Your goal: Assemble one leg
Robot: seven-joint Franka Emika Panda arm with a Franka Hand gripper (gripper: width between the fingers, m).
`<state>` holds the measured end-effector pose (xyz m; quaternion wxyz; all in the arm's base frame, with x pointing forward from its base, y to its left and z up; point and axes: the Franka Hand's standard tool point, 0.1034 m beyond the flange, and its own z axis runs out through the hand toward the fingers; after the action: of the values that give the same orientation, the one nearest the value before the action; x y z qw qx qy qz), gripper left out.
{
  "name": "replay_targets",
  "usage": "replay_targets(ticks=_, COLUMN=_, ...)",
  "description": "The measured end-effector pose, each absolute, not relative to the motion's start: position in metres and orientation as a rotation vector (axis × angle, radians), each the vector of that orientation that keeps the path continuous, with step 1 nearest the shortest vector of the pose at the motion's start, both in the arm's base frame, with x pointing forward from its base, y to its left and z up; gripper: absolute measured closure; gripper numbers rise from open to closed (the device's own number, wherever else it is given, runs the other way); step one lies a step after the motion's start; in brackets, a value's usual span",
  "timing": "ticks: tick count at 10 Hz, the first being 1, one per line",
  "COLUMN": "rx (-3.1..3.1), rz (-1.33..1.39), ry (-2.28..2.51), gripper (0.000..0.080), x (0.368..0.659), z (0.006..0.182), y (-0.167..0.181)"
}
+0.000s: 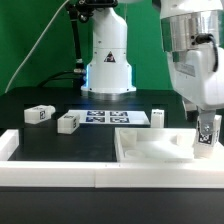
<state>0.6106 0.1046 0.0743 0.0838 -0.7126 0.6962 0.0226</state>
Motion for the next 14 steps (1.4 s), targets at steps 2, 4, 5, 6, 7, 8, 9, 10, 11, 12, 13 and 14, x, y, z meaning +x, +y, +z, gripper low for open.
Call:
replay_targets(ticks=2, rx=-2.378, rz=0.037, ry=1.832, gripper=0.0151, x=0.609, z=0.075, y=0.111)
replay_targets(ticks=4, rx=-2.530, rz=0.031, ry=1.636, gripper=0.0151, x=0.610, z=0.077, y=0.114)
replay_targets(ticks=5, rx=-2.652, rz=0.033, ry=1.476, gripper=0.0151, x=0.610, z=0.079, y=0.118)
replay_targets(ticks=6, rx=-2.724, rz=0.021, ry=1.349, gripper=0.0151, x=0.611, z=0.080, y=0.122)
replay_targets(ticks=7, rx=-2.782, rz=0.016, ry=1.241, gripper=0.0151, x=0.610, z=0.079, y=0.124)
replay_targets(ticks=8, rx=-2.850, rz=0.005, ry=1.096, gripper=0.0151, x=0.609, z=0.078, y=0.126)
replay_targets(ticks=9, rx=-2.878, rz=0.002, ry=1.020, gripper=0.0151, x=0.609, z=0.078, y=0.126)
replay_targets(ticks=10, rx=-2.939, rz=-0.008, ry=0.852, gripper=0.0151, x=0.610, z=0.078, y=0.124)
replay_targets(ticks=11, rx=-2.976, rz=-0.015, ry=0.717, gripper=0.0151, x=0.610, z=0.078, y=0.122)
replay_targets(ticks=12, rx=-2.994, rz=-0.023, ry=0.637, gripper=0.0151, x=0.611, z=0.078, y=0.118)
replay_targets(ticks=13, rx=-3.007, rz=-0.025, ry=0.573, gripper=0.0151, x=0.611, z=0.078, y=0.118)
replay_targets(ticks=14, rx=-3.006, rz=-0.025, ry=0.579, gripper=0.0151, x=0.611, z=0.078, y=0.118)
